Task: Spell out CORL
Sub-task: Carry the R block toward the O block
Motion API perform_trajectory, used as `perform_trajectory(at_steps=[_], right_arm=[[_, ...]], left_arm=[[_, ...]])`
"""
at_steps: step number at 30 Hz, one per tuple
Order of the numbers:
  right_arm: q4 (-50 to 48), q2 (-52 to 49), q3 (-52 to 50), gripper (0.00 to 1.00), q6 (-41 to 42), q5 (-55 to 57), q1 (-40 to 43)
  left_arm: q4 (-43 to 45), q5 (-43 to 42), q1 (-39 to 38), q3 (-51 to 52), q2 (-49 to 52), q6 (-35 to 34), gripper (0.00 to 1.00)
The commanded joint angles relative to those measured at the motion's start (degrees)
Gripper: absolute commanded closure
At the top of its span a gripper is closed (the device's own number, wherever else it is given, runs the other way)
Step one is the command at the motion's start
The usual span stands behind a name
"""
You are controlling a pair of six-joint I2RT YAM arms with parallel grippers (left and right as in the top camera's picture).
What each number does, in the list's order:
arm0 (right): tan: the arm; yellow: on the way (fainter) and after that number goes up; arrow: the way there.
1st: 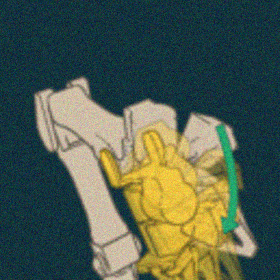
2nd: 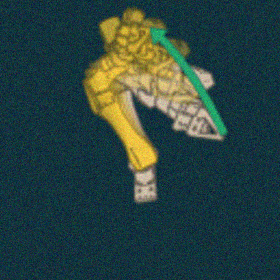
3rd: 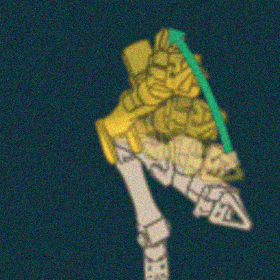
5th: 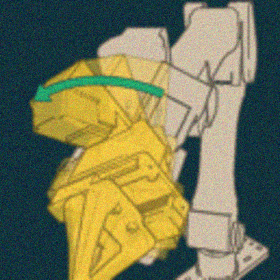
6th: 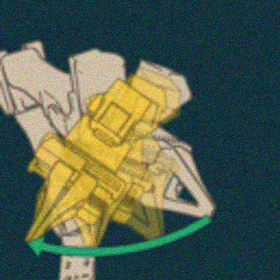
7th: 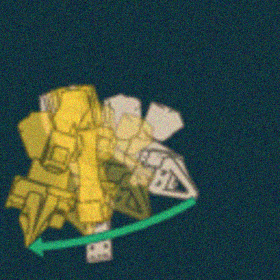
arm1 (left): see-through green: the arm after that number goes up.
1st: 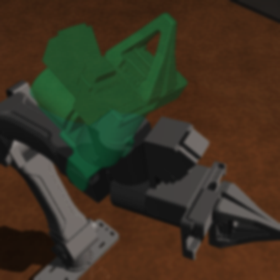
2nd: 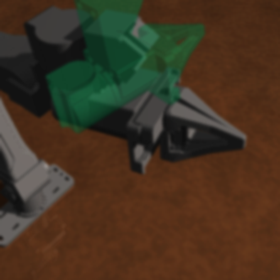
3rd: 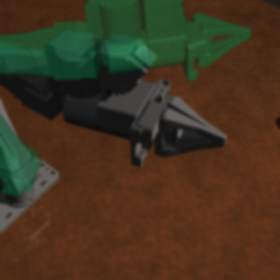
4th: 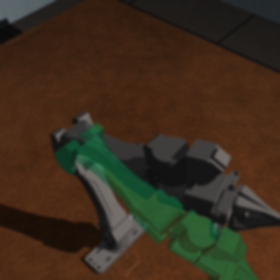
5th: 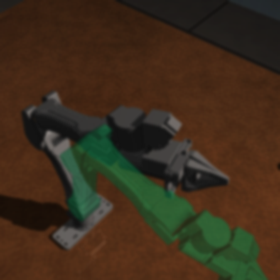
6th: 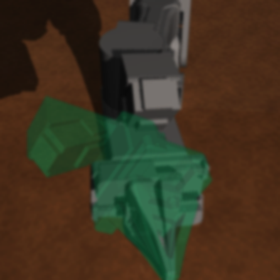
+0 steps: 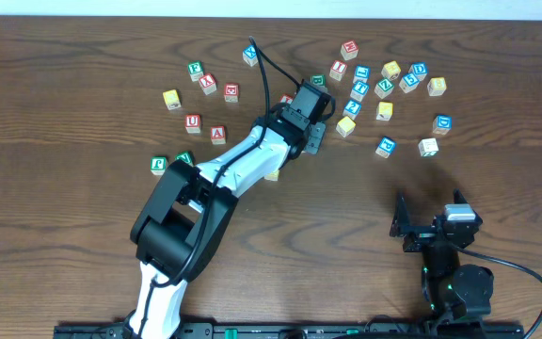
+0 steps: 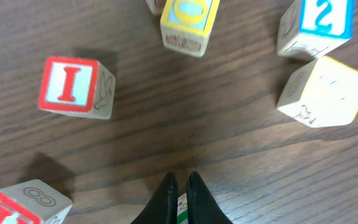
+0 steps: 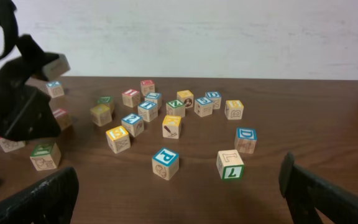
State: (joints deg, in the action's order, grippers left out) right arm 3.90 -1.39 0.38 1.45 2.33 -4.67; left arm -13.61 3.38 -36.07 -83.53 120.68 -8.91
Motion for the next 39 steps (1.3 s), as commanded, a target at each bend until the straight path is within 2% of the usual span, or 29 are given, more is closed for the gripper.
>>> perform_trajectory(at_steps=[1, 35, 39], right_arm=[[0.2, 0.3, -0.1, 0.01, -0.2, 0.1, 0.3], [0.2, 0.3, -0.1, 0.01, -0.2, 0.1, 0.3], [0.2, 0.3, -0.1, 0.01, -0.2, 0.1, 0.3]], left_arm=[[-0.4, 0.9, -0.1, -1.0, 2.0, 0.7, 0.92], [-13.6, 0.1, -4.3, -1.0, 2.1, 1.7, 0.93], [-13.3, 0.1, -4.3, -1.0, 1.8, 3.7, 0.93]])
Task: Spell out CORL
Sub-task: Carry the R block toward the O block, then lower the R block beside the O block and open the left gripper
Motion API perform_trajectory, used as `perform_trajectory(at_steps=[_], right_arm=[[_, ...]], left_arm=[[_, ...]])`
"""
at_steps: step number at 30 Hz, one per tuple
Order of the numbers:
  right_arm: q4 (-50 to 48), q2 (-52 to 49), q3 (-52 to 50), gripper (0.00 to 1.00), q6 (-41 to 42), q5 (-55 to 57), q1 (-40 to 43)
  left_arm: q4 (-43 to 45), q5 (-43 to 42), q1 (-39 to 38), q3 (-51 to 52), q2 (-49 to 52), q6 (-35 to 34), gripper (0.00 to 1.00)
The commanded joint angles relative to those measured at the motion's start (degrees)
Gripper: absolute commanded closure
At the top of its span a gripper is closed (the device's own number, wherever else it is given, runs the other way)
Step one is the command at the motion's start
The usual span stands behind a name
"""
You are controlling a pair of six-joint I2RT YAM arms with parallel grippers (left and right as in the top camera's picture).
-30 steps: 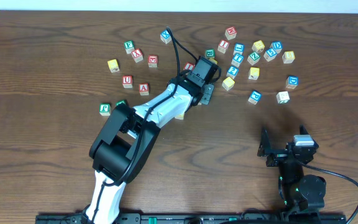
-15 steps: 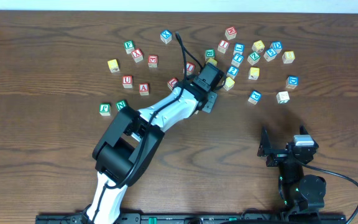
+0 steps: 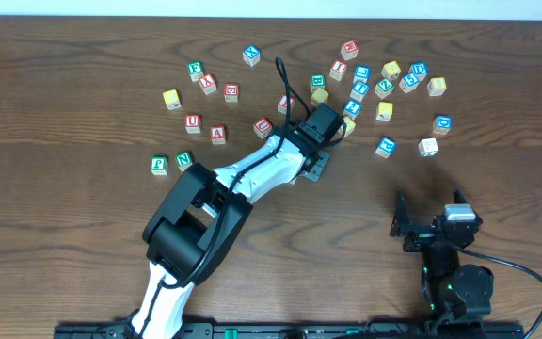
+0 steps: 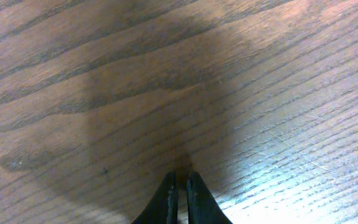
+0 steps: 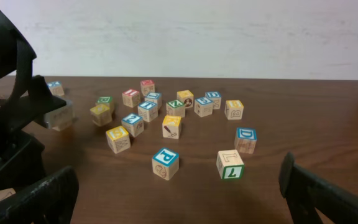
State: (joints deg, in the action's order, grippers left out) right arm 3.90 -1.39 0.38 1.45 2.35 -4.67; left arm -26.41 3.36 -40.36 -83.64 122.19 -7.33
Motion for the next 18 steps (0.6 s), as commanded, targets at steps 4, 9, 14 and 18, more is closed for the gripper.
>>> perform_trajectory(at_steps=[4, 9, 14, 18], right_arm=[[0.2, 0.3, -0.1, 0.01, -0.2, 0.1, 0.3], [0.2, 0.3, -0.1, 0.01, -0.2, 0.1, 0.3], [0.2, 0.3, -0.1, 0.01, -0.2, 0.1, 0.3], [0.2, 0.3, -0.1, 0.01, -0.2, 0.1, 0.3]], left_arm=[[0.7, 0.1, 0.0, -1.0, -0.1, 2.9, 0.93], [2.7, 0.1, 0.0, -3.0, -1.7, 2.9, 0.93], [1.5, 0.1, 0.0, -4.7, -5.3, 2.8, 0.93], [-5.3, 0.1, 0.0, -4.7, -10.0, 1.8, 0.93]])
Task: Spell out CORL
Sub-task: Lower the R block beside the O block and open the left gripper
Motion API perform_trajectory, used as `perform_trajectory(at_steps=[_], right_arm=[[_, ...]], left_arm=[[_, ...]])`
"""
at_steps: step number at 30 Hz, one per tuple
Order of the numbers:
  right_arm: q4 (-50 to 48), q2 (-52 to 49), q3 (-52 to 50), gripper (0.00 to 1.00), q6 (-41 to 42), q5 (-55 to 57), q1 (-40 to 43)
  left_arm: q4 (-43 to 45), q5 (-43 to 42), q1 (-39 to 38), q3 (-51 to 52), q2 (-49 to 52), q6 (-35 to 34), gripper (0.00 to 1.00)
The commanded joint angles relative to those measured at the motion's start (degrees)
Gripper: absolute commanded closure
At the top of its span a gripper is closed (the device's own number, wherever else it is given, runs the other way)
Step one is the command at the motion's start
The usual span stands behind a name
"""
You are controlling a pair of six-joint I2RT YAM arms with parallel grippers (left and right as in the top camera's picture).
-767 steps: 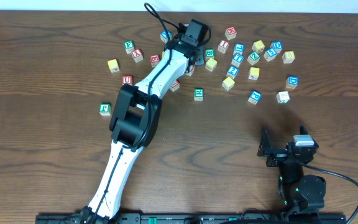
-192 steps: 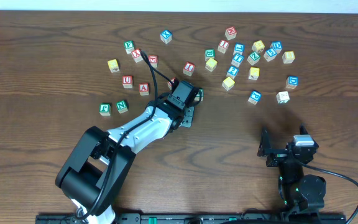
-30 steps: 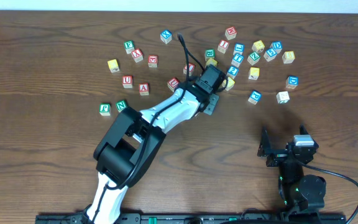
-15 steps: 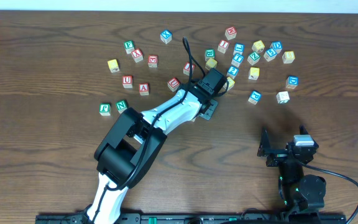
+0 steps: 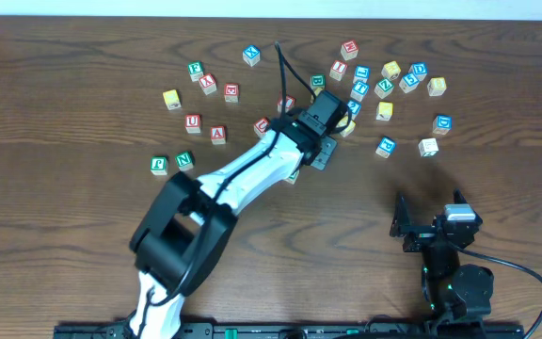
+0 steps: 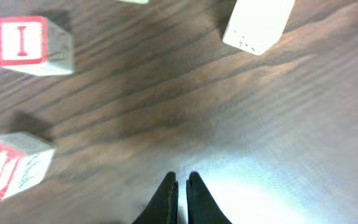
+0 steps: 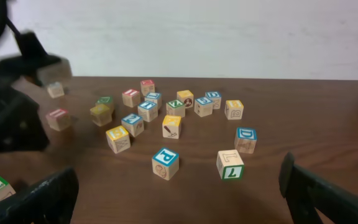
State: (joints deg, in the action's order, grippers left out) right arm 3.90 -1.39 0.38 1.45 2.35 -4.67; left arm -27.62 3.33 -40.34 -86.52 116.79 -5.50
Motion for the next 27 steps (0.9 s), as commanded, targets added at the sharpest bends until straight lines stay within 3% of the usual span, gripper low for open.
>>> perform_trajectory(at_steps=[1, 5, 19, 27], right_arm=[[0.2, 0.3, -0.1, 0.01, -0.2, 0.1, 0.3], [0.2, 0.3, -0.1, 0.01, -0.2, 0.1, 0.3], [0.2, 0.3, -0.1, 0.01, -0.2, 0.1, 0.3], [0.2, 0.3, -0.1, 0.01, -0.2, 0.1, 0.3]], left_arm=[[-5.7, 0.1, 0.0, -1.9, -5.3, -0.6, 0.93], [-11.9, -1.3, -0.2, -1.9, -7.0, -1.4, 0.93], [-21.2, -3.1, -0.6, -1.7, -7.0, -6.4, 0.93], [-19.9, -3.1, -0.6, 2.2, -6.3, -6.4, 0.93]])
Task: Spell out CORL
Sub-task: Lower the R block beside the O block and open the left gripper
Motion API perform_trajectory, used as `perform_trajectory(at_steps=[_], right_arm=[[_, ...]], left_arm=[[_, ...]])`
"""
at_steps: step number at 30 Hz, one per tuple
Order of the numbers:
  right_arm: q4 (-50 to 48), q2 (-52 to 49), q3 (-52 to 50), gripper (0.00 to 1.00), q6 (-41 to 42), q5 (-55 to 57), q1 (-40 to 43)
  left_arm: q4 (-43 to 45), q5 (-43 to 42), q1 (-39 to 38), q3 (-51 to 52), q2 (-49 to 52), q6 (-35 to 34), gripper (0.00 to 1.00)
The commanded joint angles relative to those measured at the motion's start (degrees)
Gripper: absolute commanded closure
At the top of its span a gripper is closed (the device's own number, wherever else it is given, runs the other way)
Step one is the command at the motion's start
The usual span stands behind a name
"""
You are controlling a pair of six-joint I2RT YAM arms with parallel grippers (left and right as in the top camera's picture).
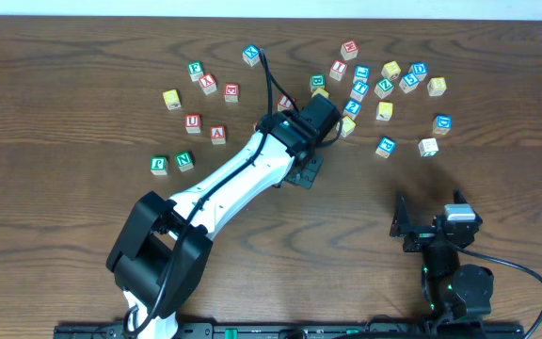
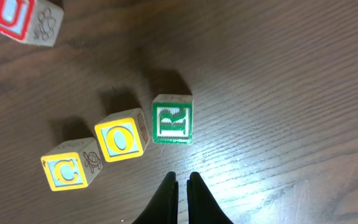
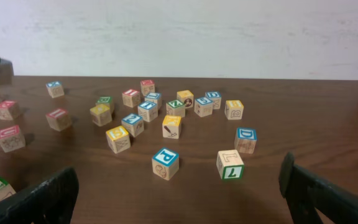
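In the left wrist view three blocks lie in a slanted row: a yellow C block (image 2: 64, 172), a yellow O block (image 2: 122, 135) and a green R block (image 2: 172, 118). My left gripper (image 2: 181, 178) hangs shut and empty just below the R. Overhead, the left gripper (image 1: 303, 171) sits mid-table and the arm hides that row. The green-edged L block (image 3: 230, 163) stands at the right of the scatter, also seen as the L block (image 1: 428, 147). My right gripper (image 3: 179, 193) rests open near the front edge, well short of it.
Several loose letter blocks are spread along the far side of the table (image 1: 83, 217), including a blue P block (image 3: 165, 162) and a D block (image 3: 245, 139) near the L. A red U block (image 2: 17, 15) lies beyond the row.
The left wrist camera then showed a red I block and other loose blocks close up; now it looks down from higher on the C, O, R row. The right arm has not moved.
The left gripper was shut near the red I block with a bit of green at its tips. Then it was low over bare wood, then back by the I block. Now it is shut above the C, O, R row. The right gripper stayed open throughout.
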State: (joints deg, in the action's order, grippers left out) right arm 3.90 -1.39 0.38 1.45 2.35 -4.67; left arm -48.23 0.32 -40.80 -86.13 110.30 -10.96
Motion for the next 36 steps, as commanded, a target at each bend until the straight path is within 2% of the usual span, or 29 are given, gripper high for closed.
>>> perform_trajectory(at_steps=[1, 9, 17, 36], right_arm=[[0.2, 0.3, -0.1, 0.01, -0.2, 0.1, 0.3], [0.2, 0.3, -0.1, 0.01, -0.2, 0.1, 0.3], [0.2, 0.3, -0.1, 0.01, -0.2, 0.1, 0.3], [0.2, 0.3, -0.1, 0.01, -0.2, 0.1, 0.3]], left_arm=[[1.2, -0.1, -0.3, 2.1, 0.2, -1.0, 0.93], [8.7, -0.1, -1.2, 8.3, 0.2, -1.0, 0.93], [10.2, 0.3, -1.2, 9.0, 0.2, -1.2, 0.93], [8.0, 0.4, -1.2, 10.0, 0.9, -1.4, 0.92]])
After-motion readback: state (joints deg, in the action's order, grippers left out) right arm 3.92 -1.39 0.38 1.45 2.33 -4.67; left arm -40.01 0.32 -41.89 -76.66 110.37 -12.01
